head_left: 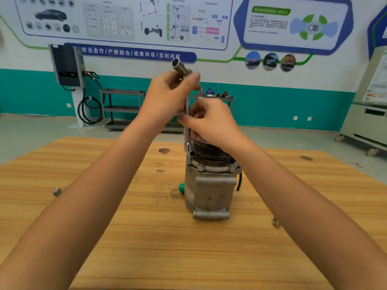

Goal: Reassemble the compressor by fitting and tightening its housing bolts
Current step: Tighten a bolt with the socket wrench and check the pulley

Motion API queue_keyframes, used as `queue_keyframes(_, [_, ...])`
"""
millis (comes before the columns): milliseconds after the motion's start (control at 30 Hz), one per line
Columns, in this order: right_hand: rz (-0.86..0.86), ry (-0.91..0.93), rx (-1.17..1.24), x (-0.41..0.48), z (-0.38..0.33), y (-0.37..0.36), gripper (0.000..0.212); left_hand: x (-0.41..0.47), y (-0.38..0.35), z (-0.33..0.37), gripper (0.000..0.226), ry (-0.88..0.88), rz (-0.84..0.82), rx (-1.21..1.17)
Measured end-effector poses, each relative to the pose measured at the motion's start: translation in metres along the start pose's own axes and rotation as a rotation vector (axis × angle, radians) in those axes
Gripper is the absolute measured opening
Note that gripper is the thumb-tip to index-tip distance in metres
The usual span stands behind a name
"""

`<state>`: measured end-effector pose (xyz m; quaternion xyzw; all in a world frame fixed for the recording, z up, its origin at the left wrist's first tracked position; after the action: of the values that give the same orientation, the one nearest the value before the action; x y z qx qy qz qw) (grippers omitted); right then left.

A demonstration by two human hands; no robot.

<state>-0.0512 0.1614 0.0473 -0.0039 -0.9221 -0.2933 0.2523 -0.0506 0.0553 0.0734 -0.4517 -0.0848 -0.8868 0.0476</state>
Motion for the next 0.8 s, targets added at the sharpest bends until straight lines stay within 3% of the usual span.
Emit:
queue_keyframes(100, [0.030, 0.026, -0.151, 0.010, 0.000, -0.007, 0.019, 0.017, 0.008, -0.006, 0.016, 0.019, 0.043, 0.075])
queue_keyframes(300, [-0.041, -0.011, -0.273, 0.019, 0.020, -0.012, 0.023, 0.012, -0.004, -0.035, 0.026, 0.046, -0.083, 0.109])
queue_keyframes(800, [-0.029, -0.027, -0.214, 0.025, 0.033, -0.009, 0.021, 0.018, -0.011, -0.043, 0.023, 0.064, -0.315, -0.096])
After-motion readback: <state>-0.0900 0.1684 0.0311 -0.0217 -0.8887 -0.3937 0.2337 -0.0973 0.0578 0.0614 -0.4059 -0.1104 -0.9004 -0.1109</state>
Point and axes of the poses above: each hand's wrist, its own x-axis towards the middle knuckle, its own y-axis out of the back of the hand, z = x × y, the point moved 5 cm from there along x, towards the middle knuckle, and after that the axes turned 11 degrees about -y, right-handed, at the moved point
